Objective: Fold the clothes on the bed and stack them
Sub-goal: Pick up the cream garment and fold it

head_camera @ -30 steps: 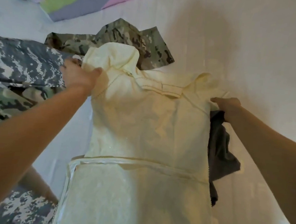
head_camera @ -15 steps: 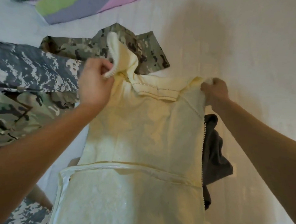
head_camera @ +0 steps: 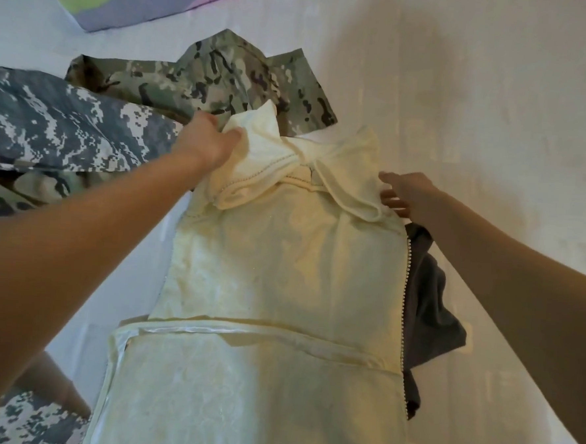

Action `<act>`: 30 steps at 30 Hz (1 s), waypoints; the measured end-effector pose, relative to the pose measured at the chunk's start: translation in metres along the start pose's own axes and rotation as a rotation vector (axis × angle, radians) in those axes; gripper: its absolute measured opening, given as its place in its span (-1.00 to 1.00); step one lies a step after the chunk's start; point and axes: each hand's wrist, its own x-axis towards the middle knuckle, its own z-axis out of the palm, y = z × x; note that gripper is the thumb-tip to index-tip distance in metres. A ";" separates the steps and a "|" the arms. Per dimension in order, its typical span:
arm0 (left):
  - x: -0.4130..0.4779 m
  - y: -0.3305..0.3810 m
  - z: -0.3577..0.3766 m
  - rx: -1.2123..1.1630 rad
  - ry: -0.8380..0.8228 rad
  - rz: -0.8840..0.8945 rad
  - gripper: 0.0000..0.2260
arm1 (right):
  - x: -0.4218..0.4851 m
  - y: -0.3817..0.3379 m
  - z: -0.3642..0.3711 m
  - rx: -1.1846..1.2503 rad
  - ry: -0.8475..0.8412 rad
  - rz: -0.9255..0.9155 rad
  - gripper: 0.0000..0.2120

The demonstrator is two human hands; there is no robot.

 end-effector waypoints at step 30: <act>-0.164 -0.176 -0.015 0.368 -0.030 0.447 -0.63 | -0.162 0.140 -0.004 -0.460 0.083 -0.722 -0.79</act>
